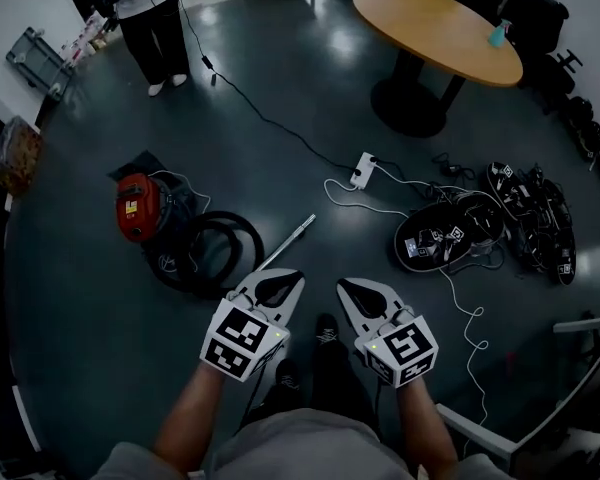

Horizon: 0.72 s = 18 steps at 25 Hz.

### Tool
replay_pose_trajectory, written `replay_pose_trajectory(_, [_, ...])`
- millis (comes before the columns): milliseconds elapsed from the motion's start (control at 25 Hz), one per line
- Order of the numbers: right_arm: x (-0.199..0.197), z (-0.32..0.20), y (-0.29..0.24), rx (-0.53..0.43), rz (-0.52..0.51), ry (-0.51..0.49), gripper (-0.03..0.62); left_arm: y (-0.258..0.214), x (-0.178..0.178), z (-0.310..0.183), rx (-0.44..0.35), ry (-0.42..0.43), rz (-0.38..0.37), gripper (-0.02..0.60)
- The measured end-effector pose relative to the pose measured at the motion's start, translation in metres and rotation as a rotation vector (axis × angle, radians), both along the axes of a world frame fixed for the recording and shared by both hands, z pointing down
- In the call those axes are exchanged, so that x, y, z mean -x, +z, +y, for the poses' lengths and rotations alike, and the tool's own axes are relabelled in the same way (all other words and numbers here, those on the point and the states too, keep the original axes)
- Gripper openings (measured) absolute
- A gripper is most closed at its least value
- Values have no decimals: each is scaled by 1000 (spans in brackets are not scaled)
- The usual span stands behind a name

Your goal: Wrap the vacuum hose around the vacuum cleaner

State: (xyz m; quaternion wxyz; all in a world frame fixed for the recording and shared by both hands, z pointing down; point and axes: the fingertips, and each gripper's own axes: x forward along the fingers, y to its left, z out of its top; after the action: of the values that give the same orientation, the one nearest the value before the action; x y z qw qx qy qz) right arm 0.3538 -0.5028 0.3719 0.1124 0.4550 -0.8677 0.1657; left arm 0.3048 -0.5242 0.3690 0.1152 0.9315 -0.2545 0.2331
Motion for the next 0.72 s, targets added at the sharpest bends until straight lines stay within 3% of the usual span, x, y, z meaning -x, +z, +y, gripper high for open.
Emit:
replay_pose_trajectory(160, [19, 29, -45, -77, -12, 22, 5, -42, 9, 30, -24, -6, 87, 6])
replay_pose_trajectory(480, [42, 67, -134, -222, -27, 81, 5, -102, 28, 76, -123, 8, 149, 6])
replay_pose_trajectory(720, [50, 83, -165, -291, -33, 125, 5, -140, 39, 90, -201, -9, 199, 6])
